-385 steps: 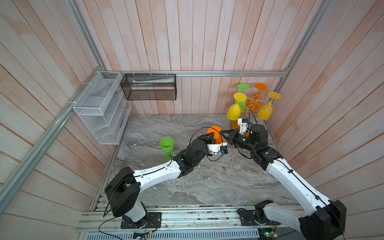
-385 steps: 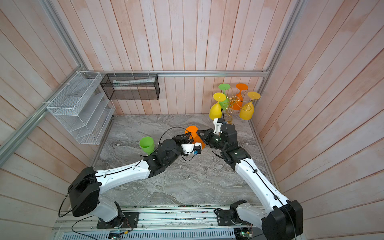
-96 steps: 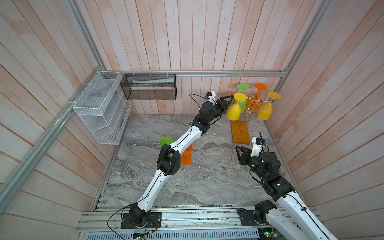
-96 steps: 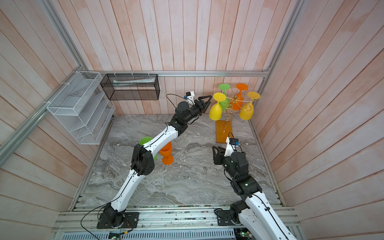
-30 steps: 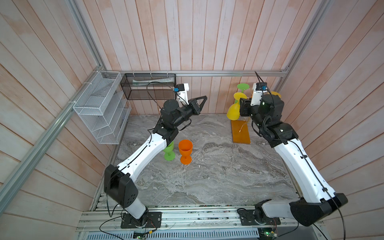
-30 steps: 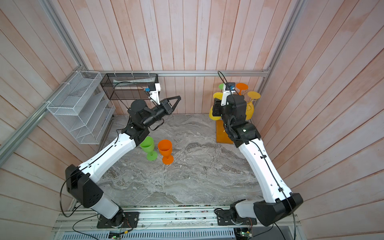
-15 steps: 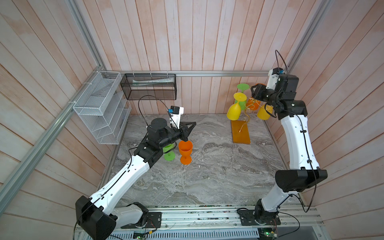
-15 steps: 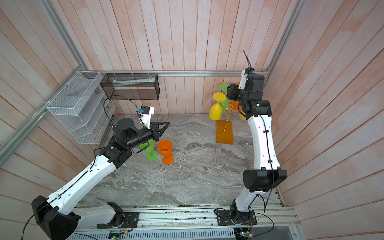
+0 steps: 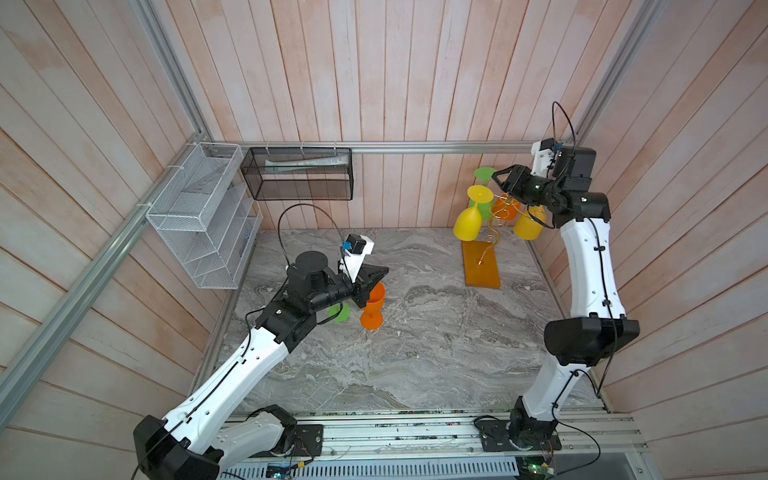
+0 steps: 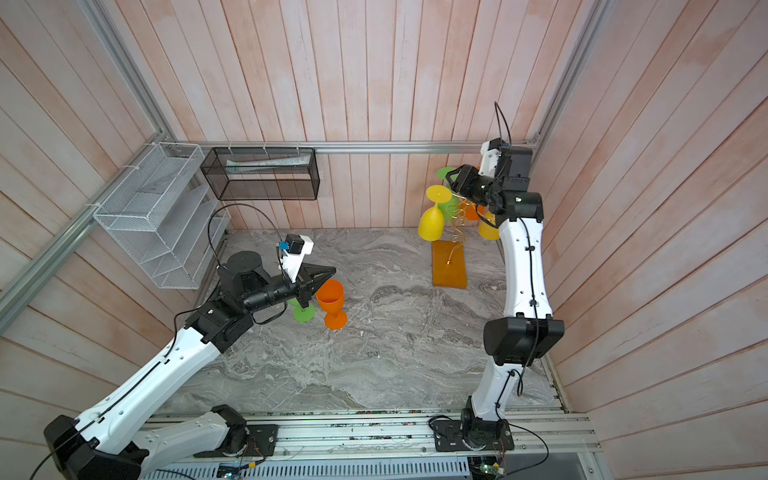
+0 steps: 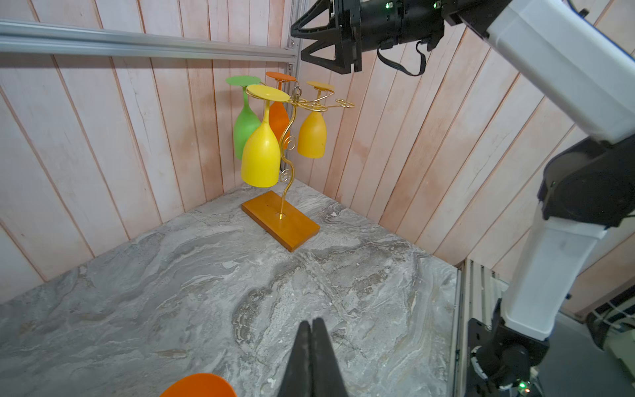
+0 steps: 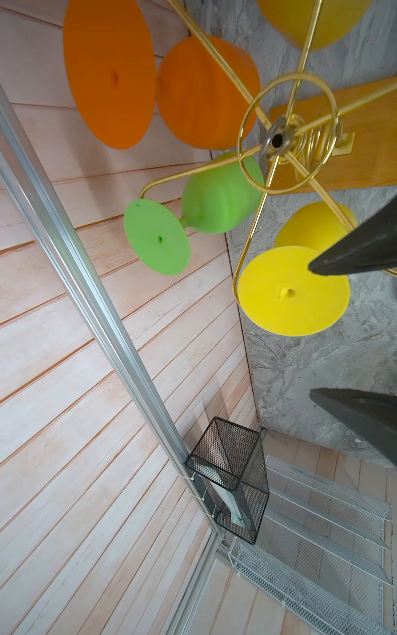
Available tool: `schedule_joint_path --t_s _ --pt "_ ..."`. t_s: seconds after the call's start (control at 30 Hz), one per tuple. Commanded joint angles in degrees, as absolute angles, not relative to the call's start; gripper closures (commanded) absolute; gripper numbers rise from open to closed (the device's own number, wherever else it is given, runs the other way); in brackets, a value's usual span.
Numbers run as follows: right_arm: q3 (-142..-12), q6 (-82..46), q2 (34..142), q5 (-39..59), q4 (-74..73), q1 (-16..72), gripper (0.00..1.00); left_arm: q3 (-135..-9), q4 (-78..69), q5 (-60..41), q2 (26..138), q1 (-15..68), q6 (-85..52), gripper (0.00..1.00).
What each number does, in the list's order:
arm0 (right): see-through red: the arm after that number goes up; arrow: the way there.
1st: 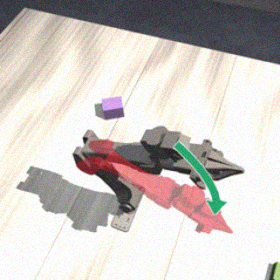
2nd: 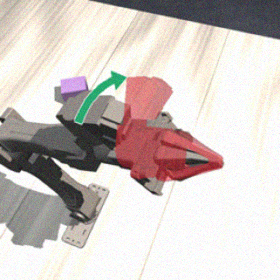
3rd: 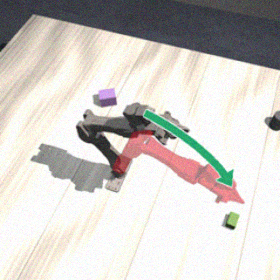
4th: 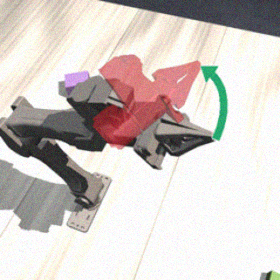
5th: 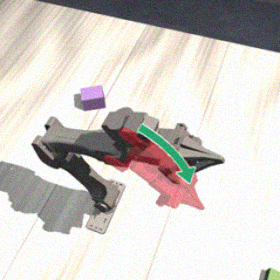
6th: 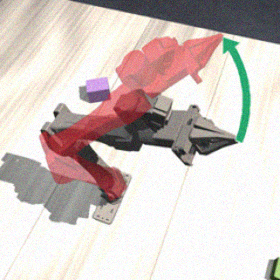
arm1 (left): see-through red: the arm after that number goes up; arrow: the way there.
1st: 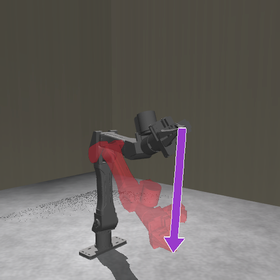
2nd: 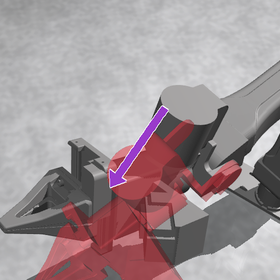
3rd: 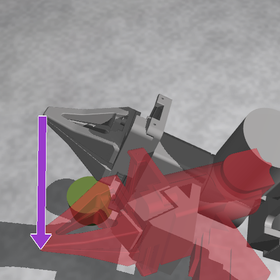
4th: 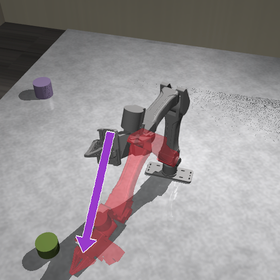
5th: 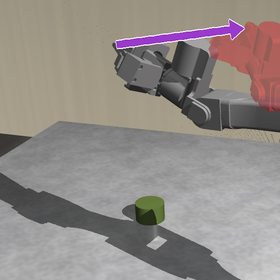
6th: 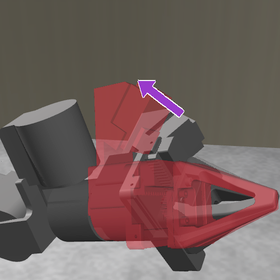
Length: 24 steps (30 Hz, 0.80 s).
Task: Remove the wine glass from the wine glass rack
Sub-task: 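Position the open right gripper around the yellow glass's foot on the rack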
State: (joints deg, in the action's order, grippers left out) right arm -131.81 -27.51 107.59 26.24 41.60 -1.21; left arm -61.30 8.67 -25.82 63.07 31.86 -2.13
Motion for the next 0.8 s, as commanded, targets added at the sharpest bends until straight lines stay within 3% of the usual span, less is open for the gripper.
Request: schedule_joint_path --t_s 0.0,0.1,0.2,0.33,0.77 --pt "-133.51 -27.71 108.7 25.36 45.11 -1.41 0.46 -58.72 9.66 -21.63 61.14 32.26 3.75 0.96" --pt "-132.71 -27.29 108.98 24.75 45.44 -1.41 0.46 -57.37 9.51 -19.79 60.33 32.26 4.41 0.76" --pt "-132.62 -27.08 109.38 23.78 45.82 -1.41 0.46 -55.9 8.55 -18.81 59.39 32.3 4.86 0.43" --pt "-132.82 -26.92 110.25 23.03 46.18 -1.44 0.46 -54.21 6.96 -18.81 58.29 32.26 5.35 0.24" --pt "-132.63 -26.98 113.29 23.2 44.94 -1.25 0.46 -53.44 6.5 -19.34 58.06 32.26 5.12 0.18"
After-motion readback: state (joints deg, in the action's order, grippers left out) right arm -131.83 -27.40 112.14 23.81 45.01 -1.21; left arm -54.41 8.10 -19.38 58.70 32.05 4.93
